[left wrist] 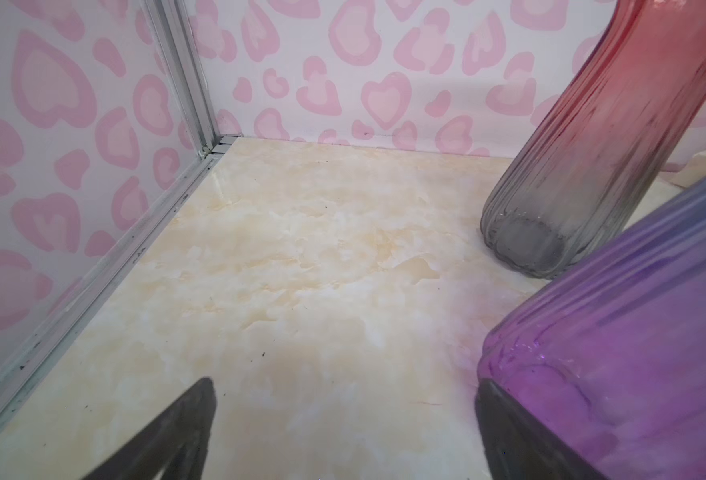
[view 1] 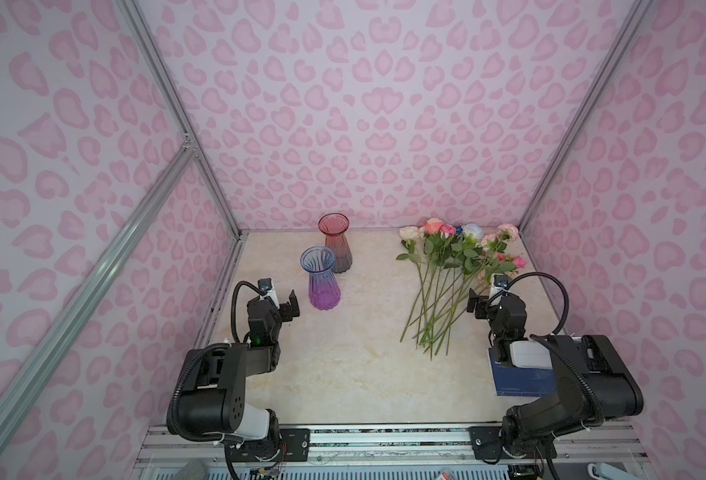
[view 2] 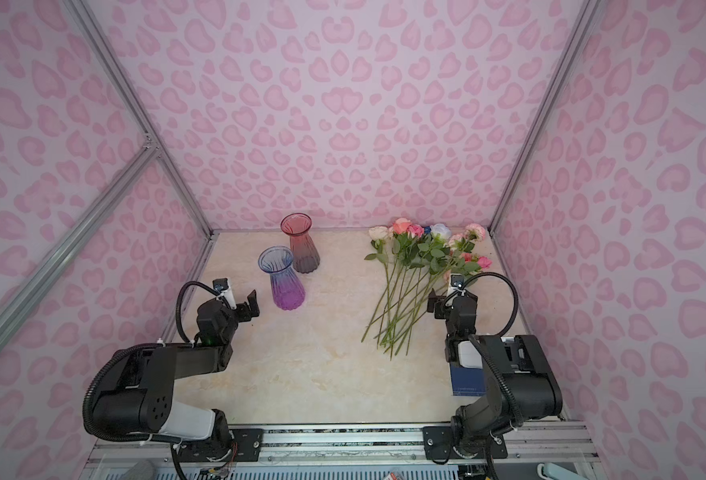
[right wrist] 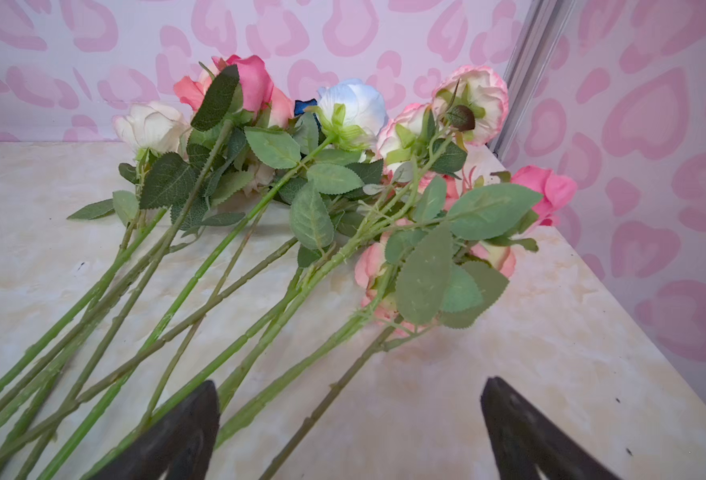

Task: Arrange the flowers into the vase

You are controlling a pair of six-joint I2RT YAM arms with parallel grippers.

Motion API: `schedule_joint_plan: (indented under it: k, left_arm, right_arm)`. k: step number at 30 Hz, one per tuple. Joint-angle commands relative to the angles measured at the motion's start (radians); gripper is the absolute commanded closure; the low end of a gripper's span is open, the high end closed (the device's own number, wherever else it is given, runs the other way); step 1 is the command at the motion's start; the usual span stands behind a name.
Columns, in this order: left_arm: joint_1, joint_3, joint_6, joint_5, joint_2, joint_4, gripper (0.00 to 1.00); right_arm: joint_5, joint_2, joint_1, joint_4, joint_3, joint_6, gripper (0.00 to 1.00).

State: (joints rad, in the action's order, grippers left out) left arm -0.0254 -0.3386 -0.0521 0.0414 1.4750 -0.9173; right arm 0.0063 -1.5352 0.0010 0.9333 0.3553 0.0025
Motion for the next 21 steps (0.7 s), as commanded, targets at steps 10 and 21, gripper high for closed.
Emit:
schedule_joint_plan:
  k: [10, 21]
  left_arm:
    - [0.002, -0.002, 0.008, -0.001, -0.002, -0.035, 0.02]
    - [0.004, -0.004, 0.008, 0.000, -0.002, -0.034, 0.02]
  right_arm:
    - [0.001, -0.002, 0.001, 0.000, 0.001, -0.001, 0.01]
    - [0.004, -0.002, -0.001, -0.001, 0.002, 0.001, 0.01]
